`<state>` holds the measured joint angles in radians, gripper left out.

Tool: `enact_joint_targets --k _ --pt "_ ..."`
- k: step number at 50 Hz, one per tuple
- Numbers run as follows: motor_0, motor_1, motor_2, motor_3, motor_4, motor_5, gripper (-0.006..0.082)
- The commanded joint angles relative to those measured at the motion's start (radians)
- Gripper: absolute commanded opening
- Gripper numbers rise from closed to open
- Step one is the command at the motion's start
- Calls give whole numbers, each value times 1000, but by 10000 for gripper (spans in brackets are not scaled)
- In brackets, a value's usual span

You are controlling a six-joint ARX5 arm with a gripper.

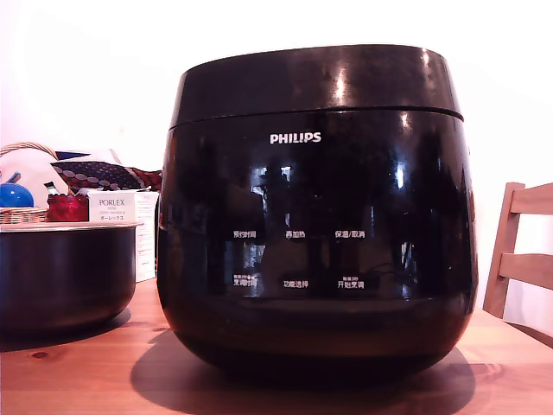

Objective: Open the rice cooker by pressing the large metal button on the top of its lid with medium force

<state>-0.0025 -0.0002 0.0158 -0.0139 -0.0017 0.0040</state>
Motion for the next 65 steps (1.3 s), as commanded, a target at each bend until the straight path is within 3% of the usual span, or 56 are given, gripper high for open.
enact_joint_targets --k 1,17,35,44,45,65 --pt "9 -13 -40 -59 117 -61 -21" --pt "8 -13 -40 -57 132 -61 -21" --pt "2 -13 -22 70 495 -61 -21" --pt "-65 -13 42 68 651 -61 -21" --pt "-76 -13 51 67 668 -528 -21" --pt "-238 64 199 61 912 -523 -21"
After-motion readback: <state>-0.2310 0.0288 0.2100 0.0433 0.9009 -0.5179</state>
